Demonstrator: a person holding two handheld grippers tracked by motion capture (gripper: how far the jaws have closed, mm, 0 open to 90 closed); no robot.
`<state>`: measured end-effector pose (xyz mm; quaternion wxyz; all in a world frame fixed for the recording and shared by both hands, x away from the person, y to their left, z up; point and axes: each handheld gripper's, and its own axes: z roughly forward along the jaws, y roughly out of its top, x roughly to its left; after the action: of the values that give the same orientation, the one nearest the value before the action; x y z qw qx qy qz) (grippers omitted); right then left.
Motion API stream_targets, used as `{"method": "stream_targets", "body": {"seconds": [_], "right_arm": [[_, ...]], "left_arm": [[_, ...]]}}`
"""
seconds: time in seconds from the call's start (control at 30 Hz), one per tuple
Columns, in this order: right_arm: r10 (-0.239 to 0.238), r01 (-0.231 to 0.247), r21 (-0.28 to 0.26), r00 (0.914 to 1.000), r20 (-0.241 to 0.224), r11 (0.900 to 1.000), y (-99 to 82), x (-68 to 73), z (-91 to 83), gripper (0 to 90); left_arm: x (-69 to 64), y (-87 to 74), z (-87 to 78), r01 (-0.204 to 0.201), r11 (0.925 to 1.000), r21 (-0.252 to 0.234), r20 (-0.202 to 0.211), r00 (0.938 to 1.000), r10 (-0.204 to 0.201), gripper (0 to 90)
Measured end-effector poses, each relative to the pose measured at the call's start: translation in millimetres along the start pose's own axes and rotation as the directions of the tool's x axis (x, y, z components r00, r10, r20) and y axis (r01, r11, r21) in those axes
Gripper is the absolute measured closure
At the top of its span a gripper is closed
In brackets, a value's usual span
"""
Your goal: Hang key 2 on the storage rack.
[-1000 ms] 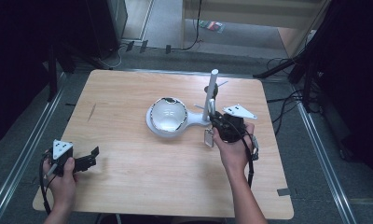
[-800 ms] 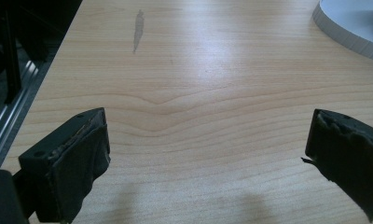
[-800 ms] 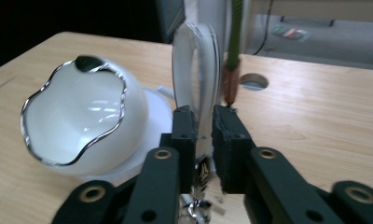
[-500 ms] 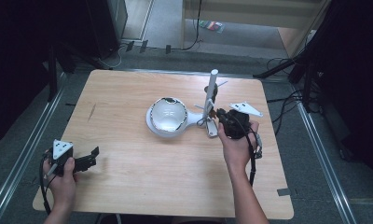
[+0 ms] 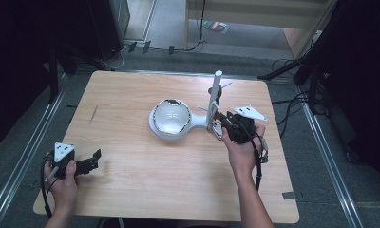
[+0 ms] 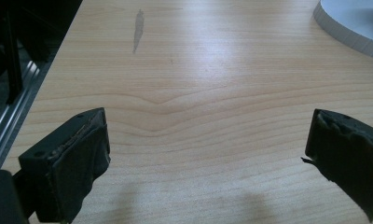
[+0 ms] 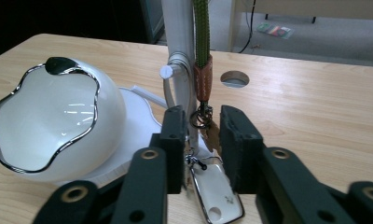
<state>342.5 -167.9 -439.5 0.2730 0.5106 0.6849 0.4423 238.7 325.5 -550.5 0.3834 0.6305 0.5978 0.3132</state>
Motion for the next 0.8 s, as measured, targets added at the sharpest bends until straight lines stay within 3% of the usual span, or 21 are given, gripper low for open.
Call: {"method": "stream_targets", "body": {"seconds": [0.07,0.2,0.37,0.47,0.53,0.8], "right_arm": [[-0.042,0.042,-0.004,0.9989,0.019,0.9991,-2.2,-1.1,0.3,59.7],[-0.053,0.053,0.017,0.9983,0.021,0.9984,-5.2,-1.4,-0.3,44.6],[-0.051,0.043,0.064,0.9917,0.118,0.9970,-8.2,-1.0,-0.9,14.6],[-0.030,0.023,0.079,0.9964,0.079,0.9966,-11.8,-4.8,-1.9,0.0],[-0.020,0.015,0.075,0.9981,0.058,0.9971,-15.0,-7.2,-4.1,0.0],[-0.024,0.017,0.091,0.9966,0.078,0.9957,-24.3,-12.2,-8.8,0.0]], "left_arm": [[-0.2,0.0,0.1,-0.002,1.0000,0.001,-0.001,1.0000,0.002,0.0],[-0.2,0.0,0.3,-0.002,1.0000,0.001,-0.003,1.0000,0.002,0.0],[-0.4,0.1,0.2,-0.003,1.0000,0.003,-0.002,1.0000,0.003,0.0],[-0.3,0.0,0.1,-0.003,1.0000,0.001,-0.001,1.0000,0.003,0.0],[-0.1,0.1,0.1,-0.002,1.0000,0.001,0.000,1.0000,0.002,0.0],[-0.2,0.1,0.4,-0.001,1.0000,0.003,0.001,1.0000,0.001,0.0]]}}
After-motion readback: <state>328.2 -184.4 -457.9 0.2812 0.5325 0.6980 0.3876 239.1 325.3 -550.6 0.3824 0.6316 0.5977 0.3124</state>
